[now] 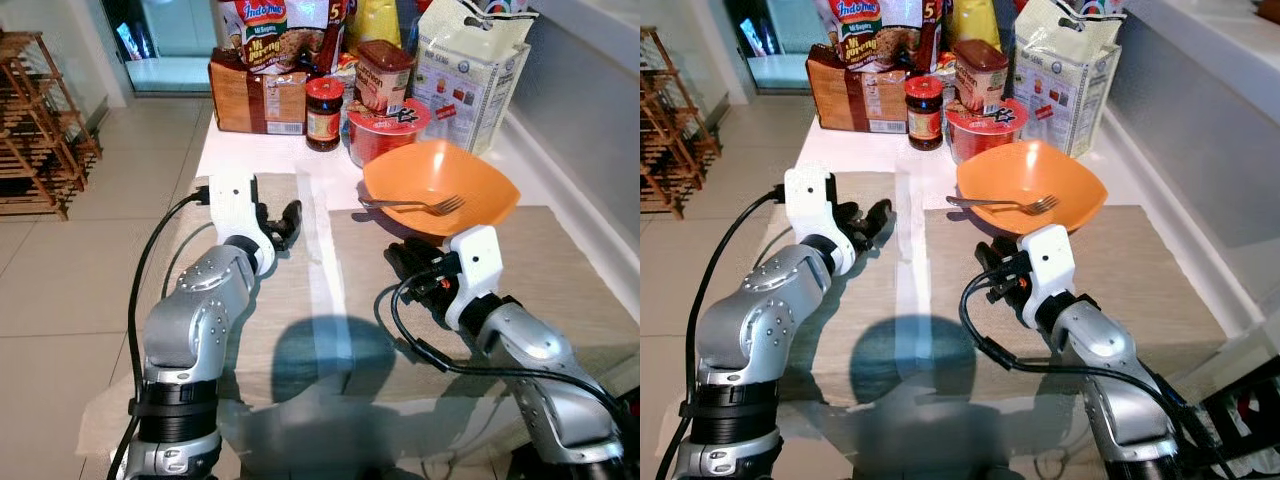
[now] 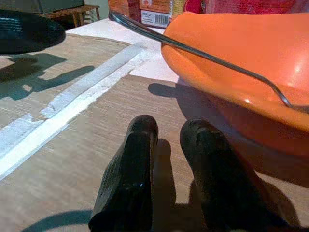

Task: Setting the table

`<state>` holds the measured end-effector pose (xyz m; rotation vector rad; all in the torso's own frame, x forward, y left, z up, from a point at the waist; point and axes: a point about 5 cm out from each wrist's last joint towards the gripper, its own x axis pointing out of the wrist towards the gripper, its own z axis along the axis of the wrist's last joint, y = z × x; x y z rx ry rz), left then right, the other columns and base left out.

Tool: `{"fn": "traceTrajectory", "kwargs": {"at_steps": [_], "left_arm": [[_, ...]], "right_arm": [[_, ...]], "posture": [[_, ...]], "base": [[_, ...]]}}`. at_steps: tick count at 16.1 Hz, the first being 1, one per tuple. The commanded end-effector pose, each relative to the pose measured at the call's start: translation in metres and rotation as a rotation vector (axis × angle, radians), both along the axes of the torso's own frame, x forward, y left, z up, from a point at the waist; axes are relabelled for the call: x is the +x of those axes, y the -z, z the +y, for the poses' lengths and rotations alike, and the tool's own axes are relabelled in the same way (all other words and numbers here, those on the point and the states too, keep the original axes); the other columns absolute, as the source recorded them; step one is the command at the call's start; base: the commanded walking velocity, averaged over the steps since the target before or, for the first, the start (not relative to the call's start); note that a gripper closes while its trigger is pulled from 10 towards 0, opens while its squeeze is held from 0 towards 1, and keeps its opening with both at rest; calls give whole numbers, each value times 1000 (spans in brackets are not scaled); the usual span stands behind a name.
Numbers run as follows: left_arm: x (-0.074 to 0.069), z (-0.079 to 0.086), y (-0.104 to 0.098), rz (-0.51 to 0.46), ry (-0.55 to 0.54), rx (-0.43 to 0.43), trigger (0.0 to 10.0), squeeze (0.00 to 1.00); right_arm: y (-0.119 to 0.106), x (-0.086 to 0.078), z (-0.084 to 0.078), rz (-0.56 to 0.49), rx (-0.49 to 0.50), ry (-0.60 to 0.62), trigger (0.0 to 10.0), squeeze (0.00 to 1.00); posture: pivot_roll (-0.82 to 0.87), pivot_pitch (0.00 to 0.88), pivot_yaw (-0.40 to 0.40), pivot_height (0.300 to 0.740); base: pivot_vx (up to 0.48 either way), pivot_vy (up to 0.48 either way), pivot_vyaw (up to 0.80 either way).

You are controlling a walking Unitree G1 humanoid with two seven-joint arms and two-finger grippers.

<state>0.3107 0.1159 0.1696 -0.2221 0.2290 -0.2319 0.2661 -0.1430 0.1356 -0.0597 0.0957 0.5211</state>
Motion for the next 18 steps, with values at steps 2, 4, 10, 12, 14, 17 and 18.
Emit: {"fn": "traceTrajectory", "kwargs": {"at_steps": [2, 4, 10, 12, 14, 17, 18], "left_arm": [[-1, -1, -5, -17, -2, 1, 10000, 0], [-1, 0, -4, -17, -3, 2, 10000, 0], [0, -3, -4, -11, 6, -4, 10000, 0], [0, -4, -3, -10, 10, -6, 10000, 0], [0, -5, -4, -11, 14, -8, 10000, 0], [1, -5, -4, -12, 17, -11, 10000, 0], [1, -5, -4, -12, 17, -11, 10000, 0]], "right_arm": [[-3, 9, -3, -45, -14, 39, 10000, 0], [-3, 10, -9, -56, -15, 75, 10000, 0], [-5, -7, -58, -73, -85, 245, 10000, 0], [-3, -13, -71, -65, -111, 277, 10000, 0], [-3, -19, -85, -59, -140, 312, 10000, 0], [-4, -24, -95, -59, -153, 327, 10000, 0], [-7, -23, -85, -68, -127, 277, 10000, 0]], "posture": [[-78, 0, -22, 740], [-77, 0, -22, 740], [-106, 0, -12, 740], [-114, 0, -9, 740], [-118, 0, -8, 740], [-120, 0, -6, 740], [-118, 0, -5, 740]], "base": [[0, 0, 0], [0, 0, 0], [0, 0, 0], [0, 0, 0], [0, 0, 0], [0, 0, 0], [0, 0, 0]]}}
